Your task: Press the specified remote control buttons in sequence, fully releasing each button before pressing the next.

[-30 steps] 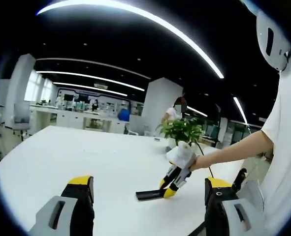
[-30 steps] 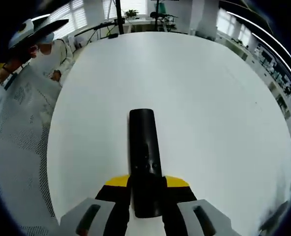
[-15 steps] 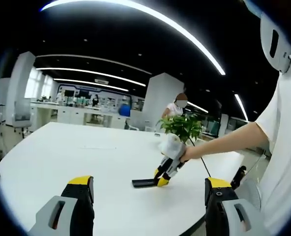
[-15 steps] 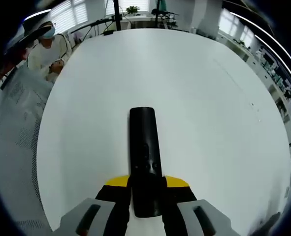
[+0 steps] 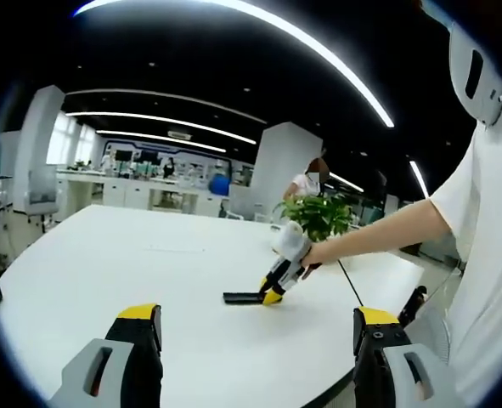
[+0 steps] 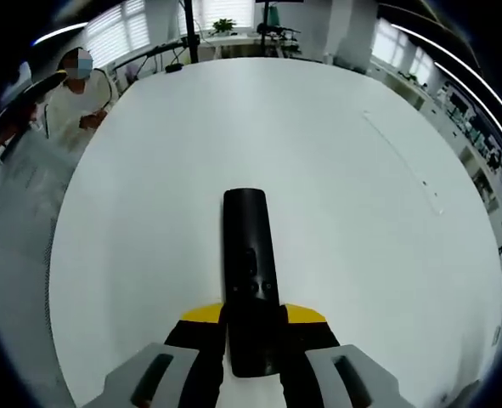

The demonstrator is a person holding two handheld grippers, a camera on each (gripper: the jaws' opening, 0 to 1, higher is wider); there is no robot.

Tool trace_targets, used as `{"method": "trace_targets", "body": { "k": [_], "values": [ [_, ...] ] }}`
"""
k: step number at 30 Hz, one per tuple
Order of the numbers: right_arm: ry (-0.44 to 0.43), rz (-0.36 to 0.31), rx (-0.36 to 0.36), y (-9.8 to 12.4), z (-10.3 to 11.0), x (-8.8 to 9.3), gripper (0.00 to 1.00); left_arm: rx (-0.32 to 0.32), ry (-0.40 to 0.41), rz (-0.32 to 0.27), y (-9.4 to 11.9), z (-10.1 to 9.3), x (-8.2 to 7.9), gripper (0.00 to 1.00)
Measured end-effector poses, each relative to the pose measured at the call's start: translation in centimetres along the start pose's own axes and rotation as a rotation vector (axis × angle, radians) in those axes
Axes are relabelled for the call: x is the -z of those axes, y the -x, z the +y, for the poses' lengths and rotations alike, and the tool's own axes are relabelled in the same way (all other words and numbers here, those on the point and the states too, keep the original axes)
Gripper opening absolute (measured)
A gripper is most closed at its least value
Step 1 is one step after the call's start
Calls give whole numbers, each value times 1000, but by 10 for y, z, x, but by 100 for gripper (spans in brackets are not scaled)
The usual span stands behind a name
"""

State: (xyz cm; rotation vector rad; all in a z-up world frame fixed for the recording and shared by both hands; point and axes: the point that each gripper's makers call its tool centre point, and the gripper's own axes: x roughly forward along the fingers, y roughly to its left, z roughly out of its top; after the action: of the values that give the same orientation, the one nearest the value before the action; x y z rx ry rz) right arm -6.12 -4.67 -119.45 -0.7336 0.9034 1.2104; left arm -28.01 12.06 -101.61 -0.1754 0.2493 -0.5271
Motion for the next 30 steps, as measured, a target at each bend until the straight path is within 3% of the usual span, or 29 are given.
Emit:
{"method": "trace_targets", "body": {
  "k": [9, 15, 18, 22, 26, 27, 30],
  "values": [
    [-39, -79, 28, 0, -18, -6, 22, -1, 8, 22, -1, 0, 6, 97],
    [-70, -131, 29, 0, -26, -7, 22, -19, 29, 1, -2, 3, 3, 97],
    [-289, -247, 17, 4, -25, -11, 24, -27, 29, -3, -3, 5, 3, 97],
    [-510, -440, 37, 18, -27, -12, 30, -30, 41, -15, -3, 6, 2, 97],
    [-658, -630, 97, 39, -31, -10, 41, -29, 47, -20, -6, 6, 3, 97],
    [-709, -703, 118, 48, -32, -9, 42, -31, 46, -21, -6, 7, 4, 97],
    [-776, -810, 193, 66, -30, -1, 51, -35, 54, -29, -8, 8, 3, 97]
  ]
}}
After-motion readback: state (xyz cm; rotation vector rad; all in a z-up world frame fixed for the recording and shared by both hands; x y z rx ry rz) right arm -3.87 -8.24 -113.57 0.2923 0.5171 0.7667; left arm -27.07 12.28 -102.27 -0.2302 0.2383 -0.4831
